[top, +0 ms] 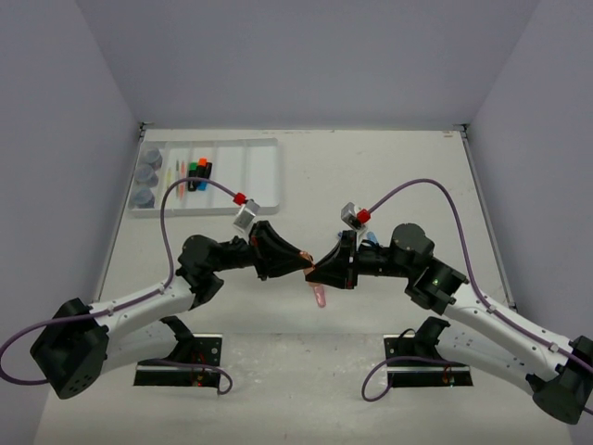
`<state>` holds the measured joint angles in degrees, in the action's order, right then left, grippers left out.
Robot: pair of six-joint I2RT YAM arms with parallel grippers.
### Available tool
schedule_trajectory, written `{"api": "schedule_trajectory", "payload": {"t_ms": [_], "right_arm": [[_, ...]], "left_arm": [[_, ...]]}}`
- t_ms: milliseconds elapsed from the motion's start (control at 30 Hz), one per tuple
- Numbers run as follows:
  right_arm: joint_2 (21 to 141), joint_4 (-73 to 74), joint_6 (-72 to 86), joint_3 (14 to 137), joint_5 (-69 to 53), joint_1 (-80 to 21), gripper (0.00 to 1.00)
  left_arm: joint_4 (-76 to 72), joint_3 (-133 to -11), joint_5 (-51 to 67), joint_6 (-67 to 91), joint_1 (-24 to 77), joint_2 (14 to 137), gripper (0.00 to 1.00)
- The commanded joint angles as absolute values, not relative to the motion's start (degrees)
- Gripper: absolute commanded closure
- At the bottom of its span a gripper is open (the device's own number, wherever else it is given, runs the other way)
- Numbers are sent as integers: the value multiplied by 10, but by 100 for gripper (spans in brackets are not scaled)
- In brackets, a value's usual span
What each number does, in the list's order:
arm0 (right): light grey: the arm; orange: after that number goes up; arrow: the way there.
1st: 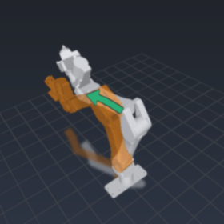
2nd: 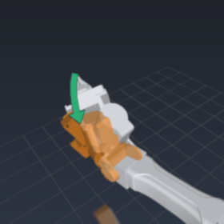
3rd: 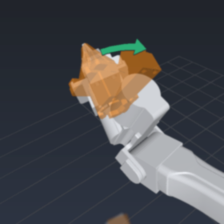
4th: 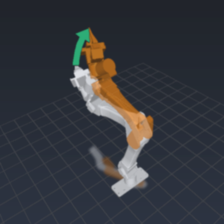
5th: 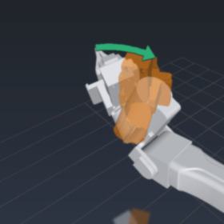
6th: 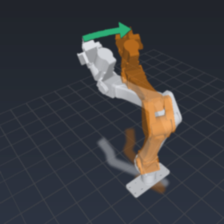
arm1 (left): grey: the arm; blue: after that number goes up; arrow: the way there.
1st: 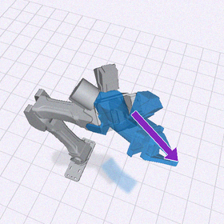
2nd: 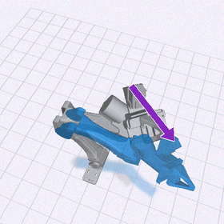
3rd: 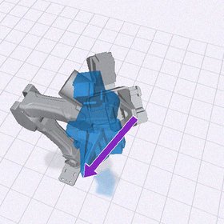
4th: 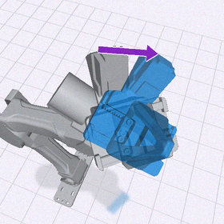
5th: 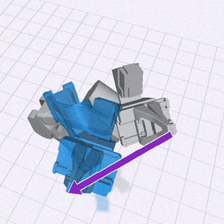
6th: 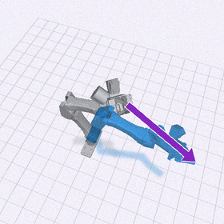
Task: Sort the stationery into containers
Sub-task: Pick up the pen from the center of the board, then place the pen in the storage box.
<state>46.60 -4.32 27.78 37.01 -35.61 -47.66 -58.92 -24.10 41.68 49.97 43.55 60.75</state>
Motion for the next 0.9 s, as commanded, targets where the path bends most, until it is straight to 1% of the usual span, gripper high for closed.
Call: {"api": "schedule_trajectory", "payload": {"t_ms": [0, 33, 67, 100, 133, 167, 200, 233, 333, 433, 467, 533, 600, 700, 767, 867], "right_arm": [[461, -20, 279, 374, -295, -475, 44], [458, -8, 279, 374, -270, -475, 30], [455, 6, 278, 374, -203, -475, 15], [457, 35, 285, 370, -139, -475, 8], [461, 60, 292, 366, -74, -476, 3], [468, 72, 299, 365, -12, -476, 1], [469, 86, 308, 363, -7, -475, 1], [479, 101, 322, 356, 40, -475, 1], [492, 111, 343, 340, 87, -475, 1], [515, 130, 351, 348, 99, -475, 1], [527, 140, 352, 353, 105, -475, 1], [567, 179, 361, 379, 119, -477, 1], [591, 212, 367, 402, 131, -484, 1], [633, 245, 370, 424, 167, -512, 1], [646, 245, 372, 427, 162, -520, 1], [674, 213, 375, 420, 130, -531, 1]], "left_arm": [[-556, -287, 372, 432, 441, 603, 100], [-494, -304, 341, 432, 440, 598, 100], [-329, -360, 225, 365, 439, 595, 100], [-215, -406, 116, 308, 439, 609, 100], [-120, -448, 5, 266, 438, 626, 100], [-44, -485, -107, 252, 432, 641, 100], [-7, -489, -115, 244, 422, 663, 100], [35, -528, -187, 242, 406, 704, 100], [104, -604, -191, 228, 317, 788, 100], [181, -701, -267, 192, 265, 879, 100], [212, -734, -276, 180, 252, 909, 100], [268, -842, -294, 160, 211, 1014, 100], [290, -895, -279, 153, 184, 1091, 100], [316, -974, -257, 140, 145, 1156, 100], [323, -998, -244, 130, 134, 1195, 100], [317, -1012, -216, 132, 123, 1221, 100]]}}
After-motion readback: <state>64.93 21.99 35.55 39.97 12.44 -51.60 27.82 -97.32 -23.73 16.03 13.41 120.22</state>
